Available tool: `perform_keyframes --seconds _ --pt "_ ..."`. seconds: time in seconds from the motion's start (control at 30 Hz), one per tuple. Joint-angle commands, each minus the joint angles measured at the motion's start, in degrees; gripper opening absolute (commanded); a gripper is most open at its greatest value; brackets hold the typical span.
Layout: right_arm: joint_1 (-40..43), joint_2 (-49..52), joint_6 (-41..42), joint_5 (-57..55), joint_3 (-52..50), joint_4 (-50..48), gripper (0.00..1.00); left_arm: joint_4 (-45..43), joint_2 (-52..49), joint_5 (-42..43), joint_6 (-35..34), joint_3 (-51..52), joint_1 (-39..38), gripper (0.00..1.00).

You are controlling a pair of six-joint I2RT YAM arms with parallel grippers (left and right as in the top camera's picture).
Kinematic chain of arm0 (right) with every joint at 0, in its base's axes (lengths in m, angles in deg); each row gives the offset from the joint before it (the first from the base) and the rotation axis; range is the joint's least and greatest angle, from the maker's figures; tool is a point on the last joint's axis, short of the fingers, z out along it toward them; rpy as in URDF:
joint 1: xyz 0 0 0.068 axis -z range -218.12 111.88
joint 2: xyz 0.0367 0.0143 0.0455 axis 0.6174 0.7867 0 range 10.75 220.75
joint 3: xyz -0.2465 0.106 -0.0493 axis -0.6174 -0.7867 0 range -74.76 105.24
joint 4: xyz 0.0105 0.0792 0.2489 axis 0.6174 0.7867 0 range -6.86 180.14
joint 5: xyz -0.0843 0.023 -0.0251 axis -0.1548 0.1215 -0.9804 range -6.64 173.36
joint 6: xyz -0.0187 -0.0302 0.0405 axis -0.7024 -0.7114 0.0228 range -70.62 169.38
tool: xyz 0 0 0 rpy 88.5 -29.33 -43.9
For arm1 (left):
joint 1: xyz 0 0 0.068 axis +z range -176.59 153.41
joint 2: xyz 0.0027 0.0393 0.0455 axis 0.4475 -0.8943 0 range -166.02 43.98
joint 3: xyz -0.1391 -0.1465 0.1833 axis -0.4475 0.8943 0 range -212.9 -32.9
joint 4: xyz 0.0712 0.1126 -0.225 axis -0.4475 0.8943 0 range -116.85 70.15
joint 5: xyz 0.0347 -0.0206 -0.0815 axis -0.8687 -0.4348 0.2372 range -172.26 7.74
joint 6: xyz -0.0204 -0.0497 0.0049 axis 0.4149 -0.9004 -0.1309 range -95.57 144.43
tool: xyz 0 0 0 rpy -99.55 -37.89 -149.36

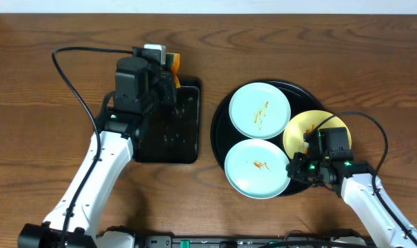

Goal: Clean dirty plates on tray and stack at the side
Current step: 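Grasp the green-orange sponge with the left gripper and lift it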

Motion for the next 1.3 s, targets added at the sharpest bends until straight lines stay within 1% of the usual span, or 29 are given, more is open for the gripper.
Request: perform_keyframes --seconds 0.0,0.17,0.3,0.47,0.57,0.63,0.87,1.27 --pt "-0.6 0.1 0.3 -0.2 -0.1 -0.4 0.01 -0.5 0.9 -1.0 0.3 -0.9 0.0 0.08" --pt "-0.6 0.1 0.3 -0.2 -0.1 -0.4 0.01 -0.4 0.9 -1.0 0.3 -0.9 0.0 0.08" --pt "-0.6 0.1 0.3 -0.2 -0.1 -0.4 0.01 1.4 0.8 -0.9 -0.1 -0.9 -0.1 0.08" --pt "-0.6 0.1 0.3 -0.2 -0.1 -0.4 0.01 7.2 -1.8 -0.9 -3.7 -0.8 -0.2 0.08" --pt "-0.6 0.1 0.3 -0.2 -0.1 -0.3 0.01 11.4 -5.2 -0.9 -8.3 0.0 -0.2 0.08" --pt "-0.6 0.1 0.3 -0.2 -0.1 -0.3 0.01 13.4 -7.6 -0.6 -9.6 0.3 -0.5 0.07" --pt "-0.6 0.1 0.3 -0.2 -0.1 -0.3 0.01 16.7 -15.3 1.2 -9.8 0.3 -5.2 0.08" --pt "-0.6 0.1 0.3 -0.1 -0.1 0.1 0.01 16.5 -19.3 1.2 -9.8 0.3 -12.8 0.07"
